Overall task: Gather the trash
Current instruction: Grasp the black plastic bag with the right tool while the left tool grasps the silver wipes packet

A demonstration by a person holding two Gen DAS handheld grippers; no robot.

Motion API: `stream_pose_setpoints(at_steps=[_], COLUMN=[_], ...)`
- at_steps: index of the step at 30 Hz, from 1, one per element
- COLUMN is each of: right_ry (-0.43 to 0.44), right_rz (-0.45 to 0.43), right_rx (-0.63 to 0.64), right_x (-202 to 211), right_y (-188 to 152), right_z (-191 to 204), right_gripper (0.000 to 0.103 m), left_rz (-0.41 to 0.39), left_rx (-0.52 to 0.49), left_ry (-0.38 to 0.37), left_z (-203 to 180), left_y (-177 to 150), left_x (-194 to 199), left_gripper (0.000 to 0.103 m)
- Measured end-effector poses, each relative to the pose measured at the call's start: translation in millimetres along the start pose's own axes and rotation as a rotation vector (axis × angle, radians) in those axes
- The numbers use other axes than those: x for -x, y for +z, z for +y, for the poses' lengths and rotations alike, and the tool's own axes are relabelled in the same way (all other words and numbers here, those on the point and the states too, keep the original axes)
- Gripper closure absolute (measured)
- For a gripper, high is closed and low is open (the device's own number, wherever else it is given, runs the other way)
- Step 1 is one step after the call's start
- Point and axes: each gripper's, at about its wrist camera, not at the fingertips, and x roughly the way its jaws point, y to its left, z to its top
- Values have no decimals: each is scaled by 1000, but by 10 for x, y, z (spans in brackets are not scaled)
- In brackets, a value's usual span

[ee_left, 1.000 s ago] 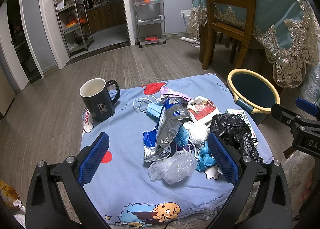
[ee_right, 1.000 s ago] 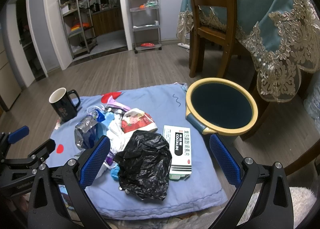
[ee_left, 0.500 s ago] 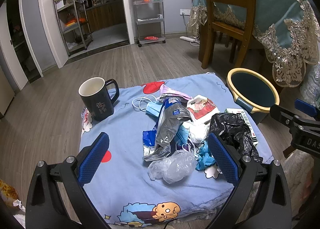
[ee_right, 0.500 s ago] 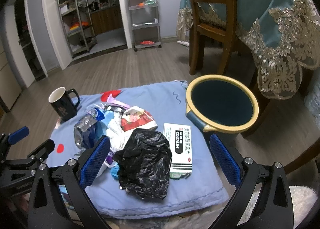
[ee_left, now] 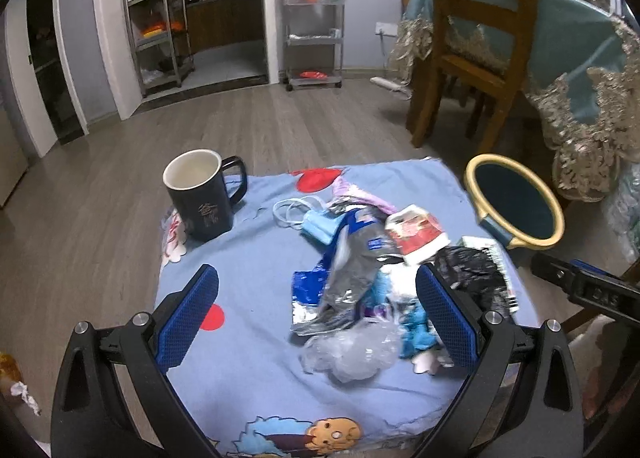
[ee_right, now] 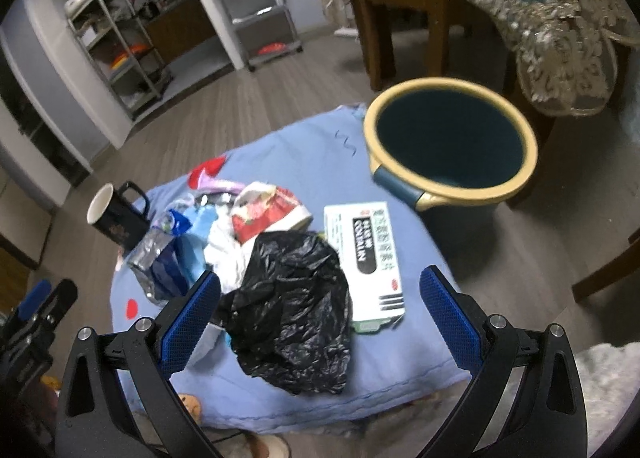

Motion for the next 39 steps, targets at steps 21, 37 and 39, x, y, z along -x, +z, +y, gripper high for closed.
stream_pose_setpoints(at_steps=[21, 37, 39], right_ry=[39, 117, 120], right_rz=[188, 129, 121], right_rx=[259, 72, 76], right_x=[-585, -469, -448], right_y=[-296, -78, -66], right_z=[536, 210, 218], right_gripper=[71, 85, 85], left_rz=[76, 132, 119], left_rx=[-97, -136, -128], left_ry=[-71, -103, -102], left_z=[-231, -386, -361], left_y=[-6, 87, 108], left_x=[-458, -892, -856], left_gripper=[6, 53, 60])
